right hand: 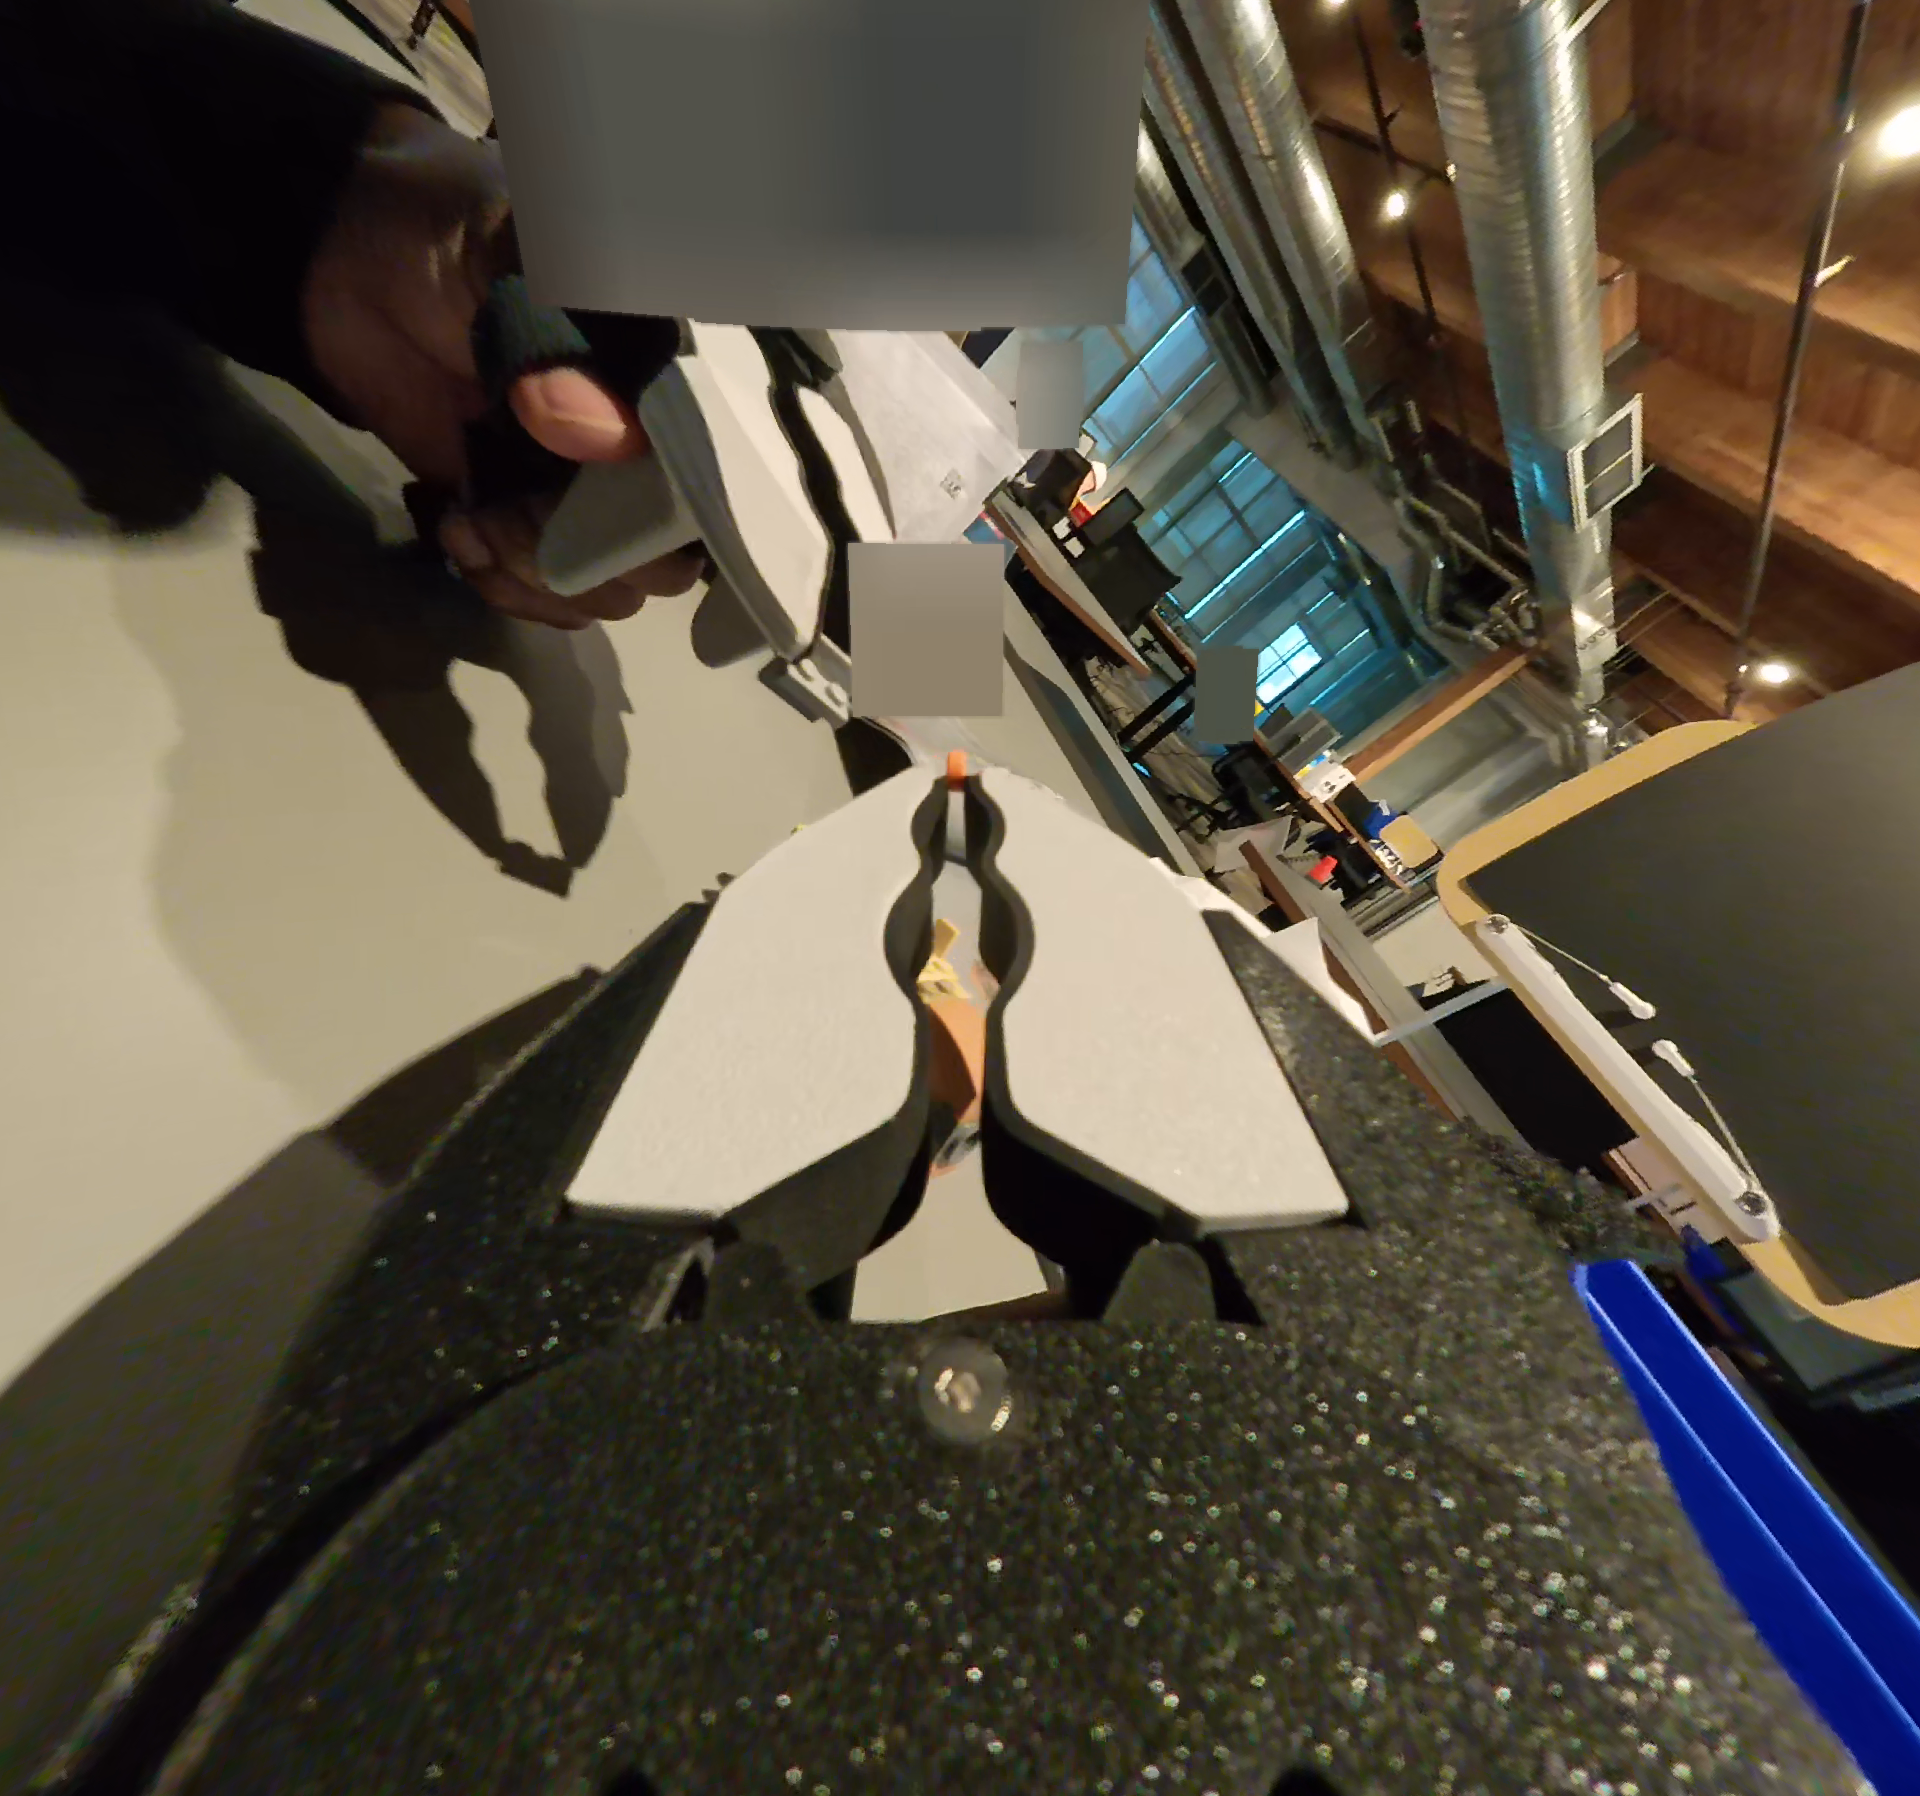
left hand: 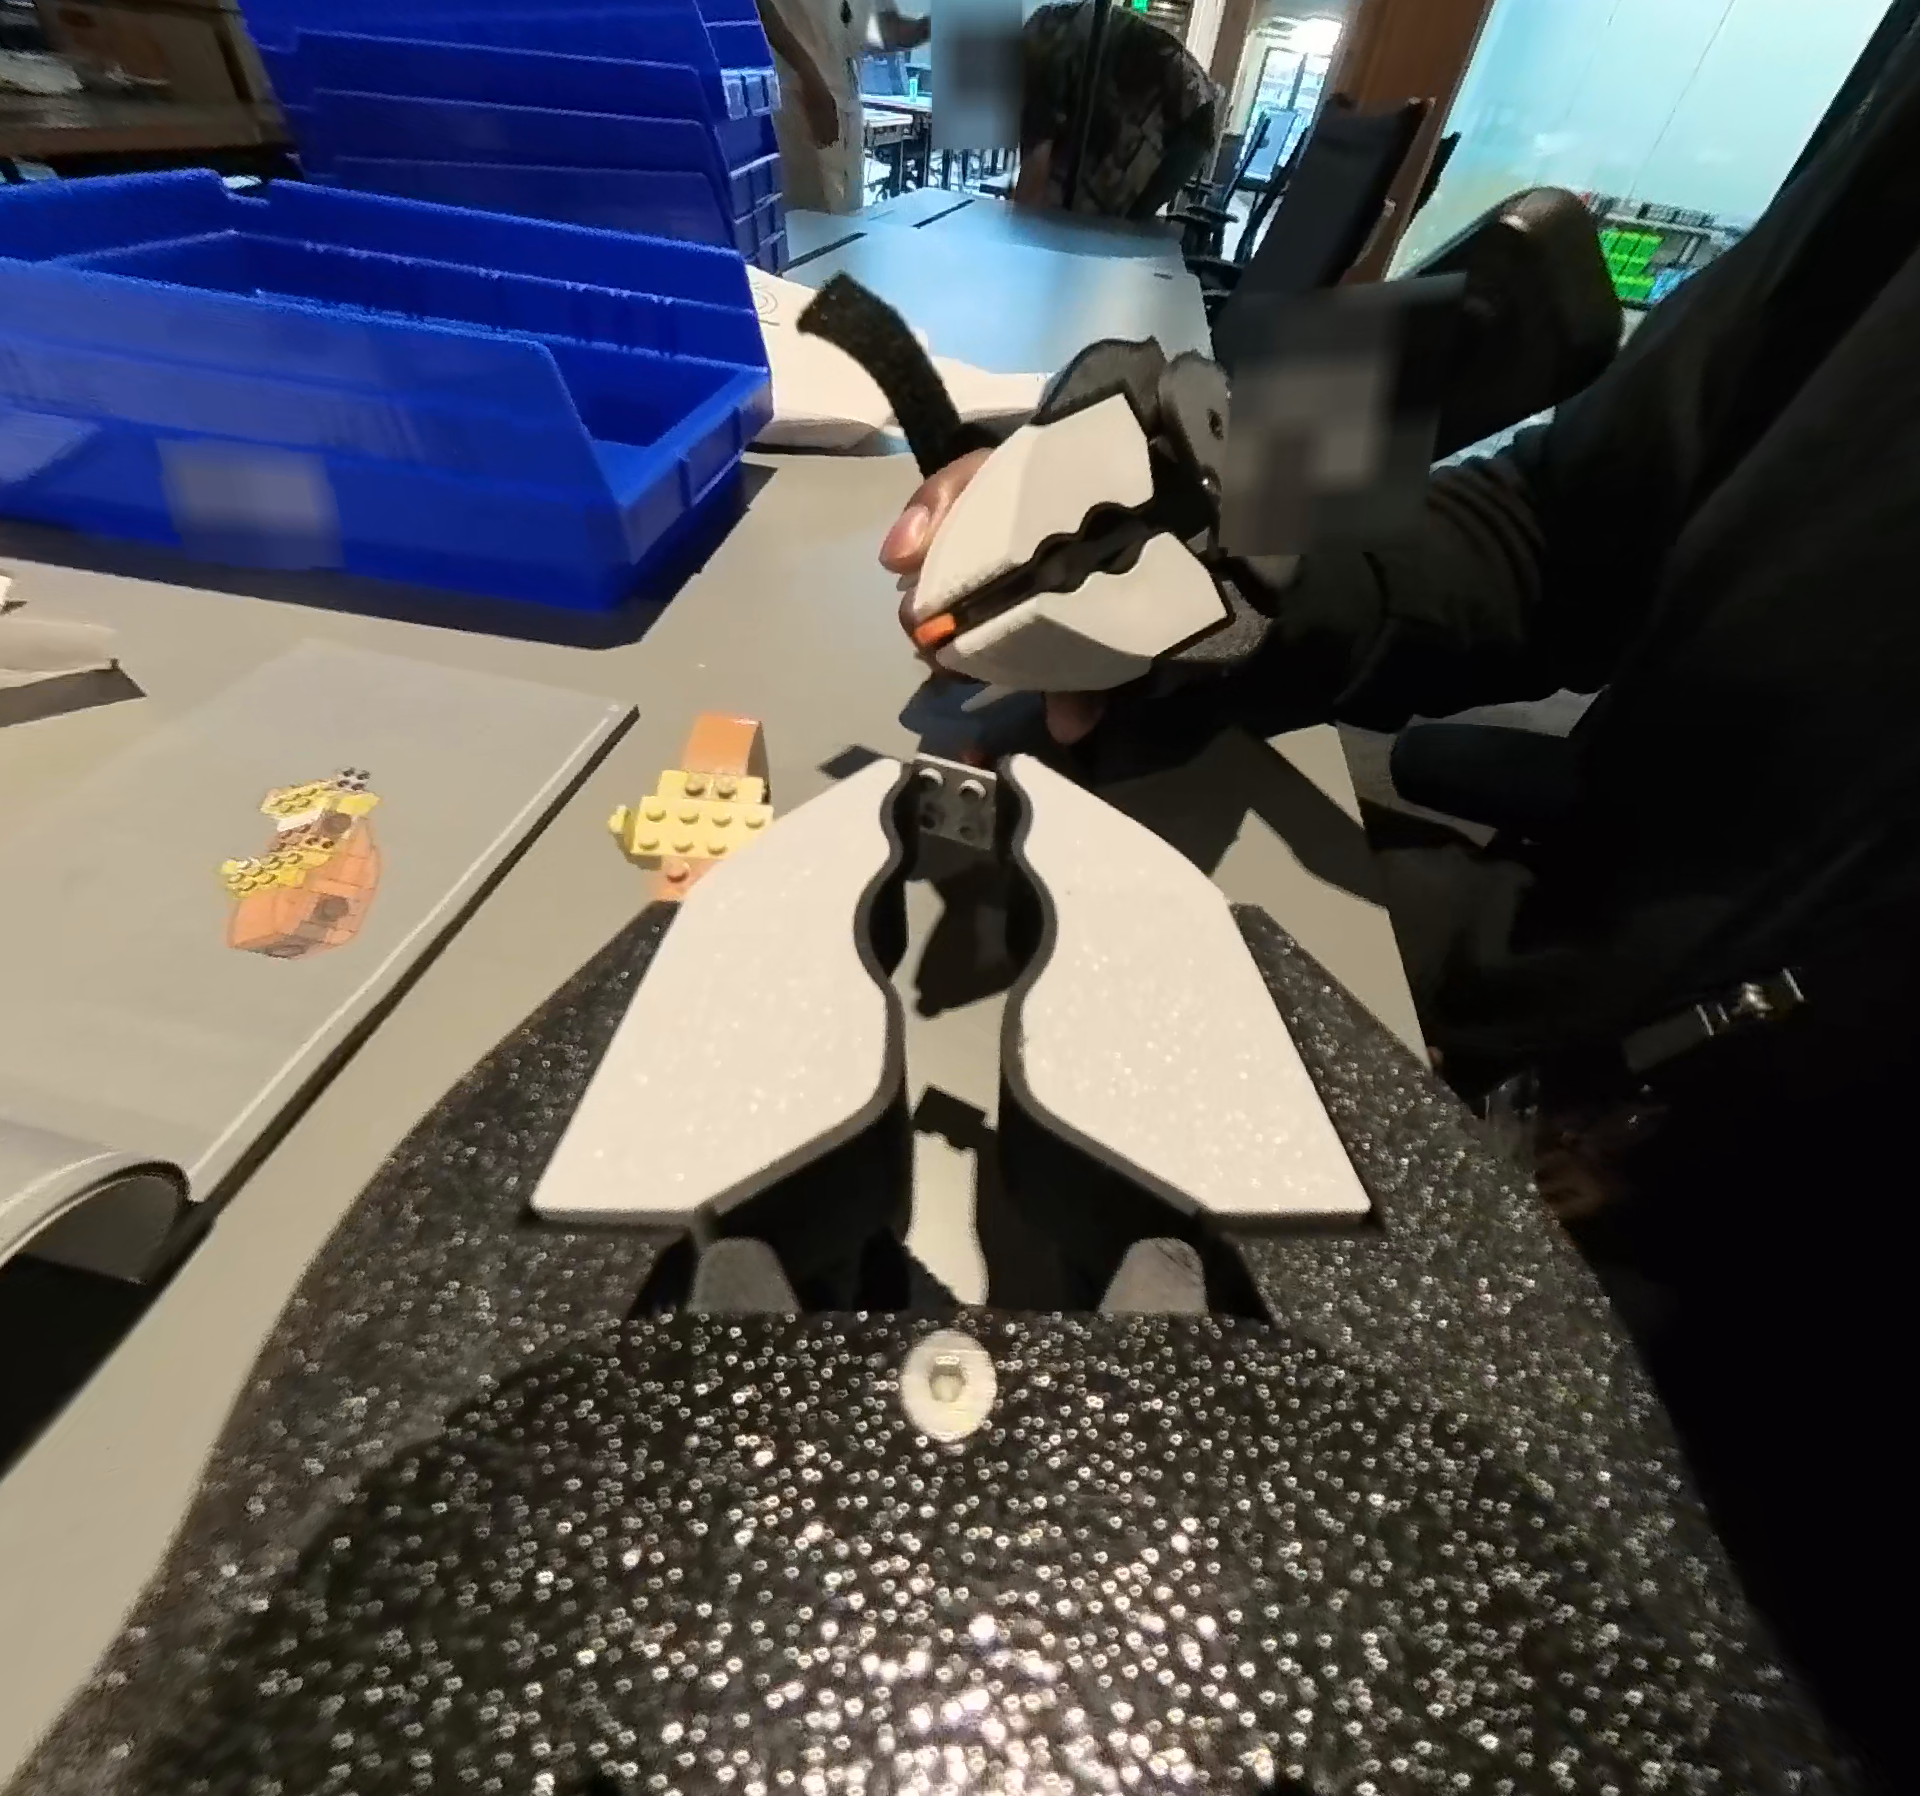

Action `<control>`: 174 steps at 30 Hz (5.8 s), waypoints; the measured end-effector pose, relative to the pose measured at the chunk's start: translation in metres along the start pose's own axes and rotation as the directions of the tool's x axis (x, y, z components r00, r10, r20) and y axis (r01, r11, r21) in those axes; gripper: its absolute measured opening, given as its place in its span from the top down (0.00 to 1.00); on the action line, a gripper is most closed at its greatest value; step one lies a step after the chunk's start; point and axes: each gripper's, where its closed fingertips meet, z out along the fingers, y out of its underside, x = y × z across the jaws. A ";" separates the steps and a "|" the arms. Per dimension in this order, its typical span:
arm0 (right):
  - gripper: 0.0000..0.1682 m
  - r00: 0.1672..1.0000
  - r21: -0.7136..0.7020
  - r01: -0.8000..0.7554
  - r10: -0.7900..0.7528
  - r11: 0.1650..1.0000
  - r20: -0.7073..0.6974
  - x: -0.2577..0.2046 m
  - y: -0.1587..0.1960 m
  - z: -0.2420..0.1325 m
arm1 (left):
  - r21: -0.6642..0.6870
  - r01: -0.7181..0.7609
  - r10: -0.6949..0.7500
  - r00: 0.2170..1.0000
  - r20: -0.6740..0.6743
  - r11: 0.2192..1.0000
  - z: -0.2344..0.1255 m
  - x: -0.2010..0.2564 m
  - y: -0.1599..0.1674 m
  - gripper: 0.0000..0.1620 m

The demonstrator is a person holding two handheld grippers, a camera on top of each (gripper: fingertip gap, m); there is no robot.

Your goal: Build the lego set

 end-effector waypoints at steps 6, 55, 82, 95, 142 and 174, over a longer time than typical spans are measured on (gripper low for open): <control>0.98 0.999 0.016 0.027 -0.027 1.000 -0.019 0.000 -0.006 -0.001 | 0.040 0.034 -0.033 0.999 -0.033 0.999 -0.002 0.004 -0.007 0.92; 0.98 1.000 0.076 0.011 -0.009 0.997 -0.022 -0.003 -0.025 0.008 | 0.310 0.193 0.176 0.507 -0.844 0.931 -0.080 0.019 -0.045 0.92; 0.98 0.999 0.074 0.029 -0.028 0.997 -0.015 -0.005 -0.025 0.008 | 0.311 0.174 0.179 0.524 -0.833 0.935 -0.077 0.017 -0.044 0.92; 0.98 0.990 0.075 0.099 -0.091 0.992 -0.104 0.004 -0.037 0.004 | 0.298 0.145 0.176 0.543 -0.821 0.944 -0.066 0.019 -0.041 0.92; 0.98 0.947 0.011 0.223 -0.214 0.975 -0.241 -0.015 -0.061 0.006 | 0.249 0.071 0.180 0.507 -0.843 0.966 -0.052 0.029 -0.034 0.92; 0.99 0.856 -0.194 0.401 -0.442 0.895 -0.270 -0.018 -0.049 0.022 | 0.121 -0.004 0.091 0.680 -0.727 0.993 -0.023 0.015 -0.020 0.92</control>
